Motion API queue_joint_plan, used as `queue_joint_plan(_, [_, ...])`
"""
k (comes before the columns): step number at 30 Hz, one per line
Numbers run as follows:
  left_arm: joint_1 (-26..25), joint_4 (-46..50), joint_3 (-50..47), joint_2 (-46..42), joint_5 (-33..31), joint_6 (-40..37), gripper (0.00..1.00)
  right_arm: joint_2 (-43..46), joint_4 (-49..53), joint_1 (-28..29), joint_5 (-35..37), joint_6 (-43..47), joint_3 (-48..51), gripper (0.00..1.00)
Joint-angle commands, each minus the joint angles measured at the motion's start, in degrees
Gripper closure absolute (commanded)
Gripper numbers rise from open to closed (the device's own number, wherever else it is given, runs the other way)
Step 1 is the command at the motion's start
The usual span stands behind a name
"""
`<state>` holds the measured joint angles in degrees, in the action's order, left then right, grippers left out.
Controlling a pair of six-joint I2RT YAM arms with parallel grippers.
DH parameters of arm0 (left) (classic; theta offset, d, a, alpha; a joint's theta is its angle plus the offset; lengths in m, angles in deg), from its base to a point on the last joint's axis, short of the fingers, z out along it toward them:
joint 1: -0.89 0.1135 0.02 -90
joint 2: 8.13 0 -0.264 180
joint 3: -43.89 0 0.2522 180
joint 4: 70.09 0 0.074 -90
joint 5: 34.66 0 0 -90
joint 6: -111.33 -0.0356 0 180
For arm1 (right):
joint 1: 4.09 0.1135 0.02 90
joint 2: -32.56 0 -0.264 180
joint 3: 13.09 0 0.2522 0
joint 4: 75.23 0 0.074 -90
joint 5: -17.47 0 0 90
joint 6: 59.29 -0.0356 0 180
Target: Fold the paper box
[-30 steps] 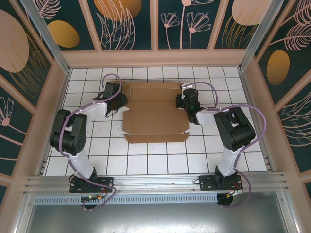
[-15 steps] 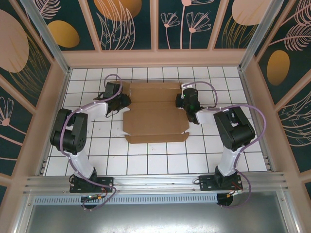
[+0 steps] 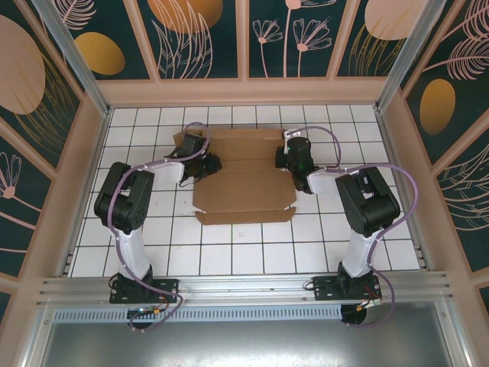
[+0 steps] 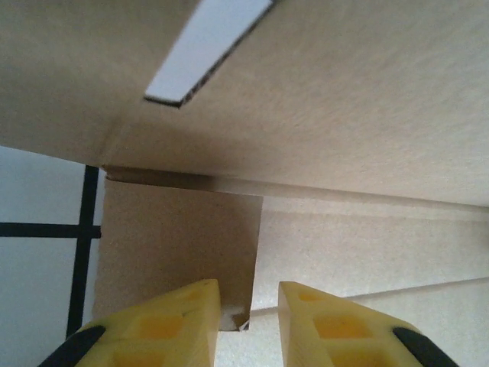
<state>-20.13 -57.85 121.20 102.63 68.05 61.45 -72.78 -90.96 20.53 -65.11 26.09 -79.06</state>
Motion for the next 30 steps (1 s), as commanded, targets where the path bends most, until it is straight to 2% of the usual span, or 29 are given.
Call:
queue_joint_plan(1, [0.00, 1.04, 0.89, -0.28, 0.20, -0.33, 0.72, -2.84, 5.00, -0.51, -1.89, -0.50, -0.70, 1.00])
queue_joint_plan(5, [0.07, 3.62, -1.06, -10.69, -5.79, -6.27, 0.72, -2.35, 6.57, -1.55, -1.70, 0.46, -1.39, 1.00])
queue_joint_plan(9, [0.07, 8.66, -4.73, -24.36, -14.76, -13.03, 0.75, -2.33, 7.79, -1.85, -1.58, 2.95, -2.23, 1.00])
queue_joint_plan(11, [0.17, 8.29, -8.33, -31.21, -20.57, -15.10, 0.73, -2.46, 7.79, -1.79, -2.07, 4.05, -2.42, 1.00])
queue_joint_plan(13, [0.13, 3.54, -14.66, -38.43, -26.45, -19.11, 0.67, -2.66, 7.96, -2.05, -2.43, 4.82, -2.63, 1.00])
queue_joint_plan(15, [0.11, -3.89, -20.89, -43.73, -29.65, -25.68, 0.61, -2.67, 7.96, -2.67, -3.91, 4.80, -2.81, 1.00])
queue_joint_plan(17, [0.22, -8.58, -25.21, -47.33, -35.09, -26.75, 0.56, -2.73, 8.32, -2.98, -4.64, 4.71, -3.06, 1.00])
queue_joint_plan(19, [0.53, -14.66, -29.64, -50.20, -34.52, -31.56, 0.50, -2.53, 8.17, -3.01, -5.12, 4.75, -2.82, 1.00])
queue_joint_plan(21, [2.27, -19.42, -32.64, -50.89, -34.73, -32.40, 0.46, -2.29, 7.71, -3.04, -5.40, 4.71, -2.38, 1.00])
queue_joint_plan(25, [9.59, -18.84, -31.16, -44.43, -30.74, -26.00, 0.48, -2.03, 7.16, -3.08, -5.80, 4.80, -1.87, 1.00])
queue_joint_plan(30, [12.03, -21.84, -28.56, -37.33, -30.56, -25.70, 0.50, -1.59, 5.77, -3.00, -6.28, 4.65, -0.97, 1.00])
